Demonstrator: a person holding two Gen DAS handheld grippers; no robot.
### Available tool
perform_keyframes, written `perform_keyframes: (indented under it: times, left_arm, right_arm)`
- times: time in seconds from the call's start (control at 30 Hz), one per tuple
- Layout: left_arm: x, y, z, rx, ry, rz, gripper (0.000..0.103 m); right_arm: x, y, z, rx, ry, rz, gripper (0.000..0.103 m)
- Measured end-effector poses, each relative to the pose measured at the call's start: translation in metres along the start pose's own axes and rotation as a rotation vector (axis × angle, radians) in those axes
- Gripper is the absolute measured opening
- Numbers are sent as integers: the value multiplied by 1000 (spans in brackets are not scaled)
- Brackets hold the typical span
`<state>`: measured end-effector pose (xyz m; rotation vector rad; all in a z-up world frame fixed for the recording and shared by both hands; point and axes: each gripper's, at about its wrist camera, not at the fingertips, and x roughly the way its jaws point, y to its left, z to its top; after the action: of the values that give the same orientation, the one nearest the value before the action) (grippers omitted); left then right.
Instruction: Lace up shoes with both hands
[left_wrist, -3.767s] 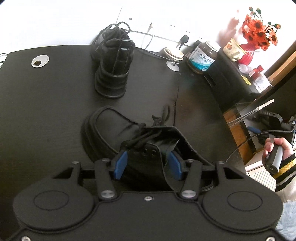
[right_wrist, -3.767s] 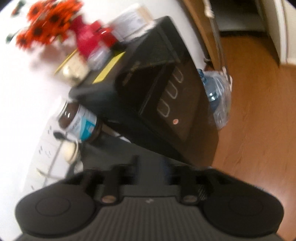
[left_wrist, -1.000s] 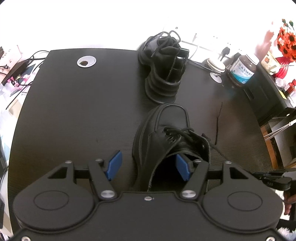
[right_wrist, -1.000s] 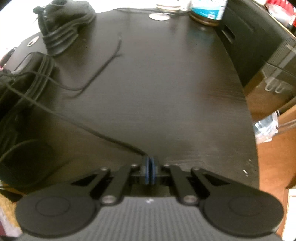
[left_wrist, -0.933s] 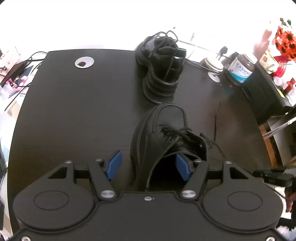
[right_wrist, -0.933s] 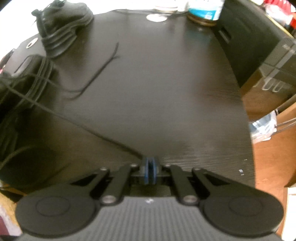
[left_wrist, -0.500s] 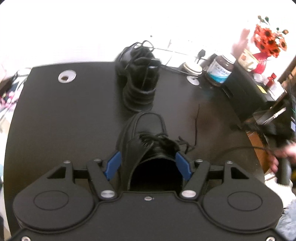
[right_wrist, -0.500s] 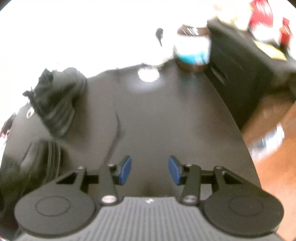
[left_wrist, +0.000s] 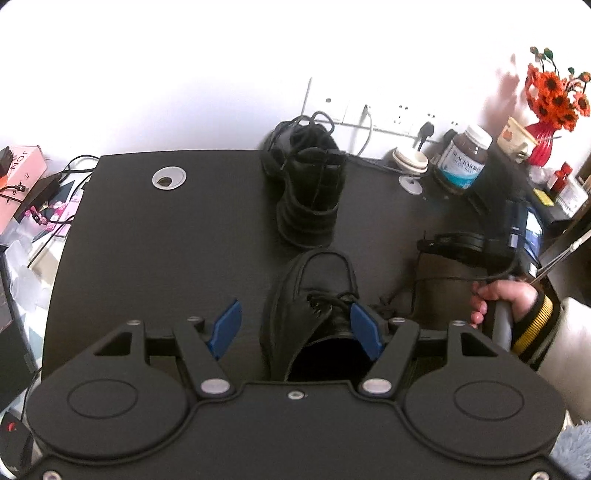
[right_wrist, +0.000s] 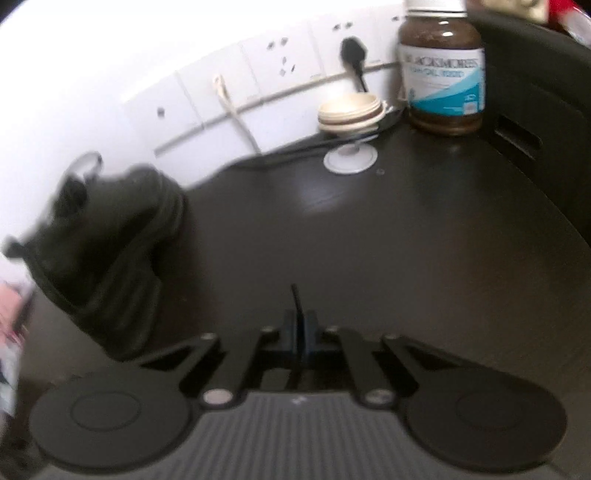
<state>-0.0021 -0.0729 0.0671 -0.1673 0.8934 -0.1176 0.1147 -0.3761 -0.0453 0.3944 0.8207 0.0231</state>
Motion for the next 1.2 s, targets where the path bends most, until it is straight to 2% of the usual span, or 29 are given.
perform_keyframes:
  times: [0.2, 0.37, 0.5, 0.53, 0.63, 0.8, 0.9, 0.97, 1.03, 1.1, 1.13, 1.17, 1.2]
  left_arm:
    - [-4, -31, 15, 86, -64, -98, 67]
    - [-3, -75, 25, 214, -108, -236, 67]
    - [-4, -114, 32, 352, -152, -309, 69]
    - [-5, -123, 32, 389, -167, -321, 72]
    - [-4, -149, 27, 485, -185, -376, 73]
    - [-4, -176, 17, 595, -221, -468, 72]
    - [0, -185, 11, 623, -203, -501, 65]
    - [2, -192, 5, 666, -175, -522, 53]
    - [1, -197, -3, 707, -165, -554, 45]
    - [0, -199, -8, 725, -150, -589, 31]
    - [1, -200, -9, 726, -140, -608, 13]
    - [1, -200, -10, 727, -133, -624, 5]
    - [2, -200, -9, 728, -130, -636, 5]
  right_arm:
    - [-95, -15, 13, 163, -168, 289, 4]
    - [-171, -24, 11, 126, -280, 427, 4]
    - [-223, -14, 14, 89, -310, 473, 4]
    - [-233, -12, 13, 75, -312, 480, 4]
    - [-254, -3, 7, 41, -315, 498, 4]
    - [-271, 3, -6, 51, -328, 458, 4]
    - [-278, 0, -16, 90, -336, 428, 4]
    - [-284, 0, -24, 95, -342, 406, 4]
    - [-291, -3, -33, 115, -348, 395, 4]
    - [-295, -5, -39, 135, -347, 379, 4]
    - [-296, -6, -41, 142, -348, 368, 4]
    - [-297, -7, -43, 148, -351, 362, 4]
    - [-299, -7, -45, 153, -357, 355, 4]
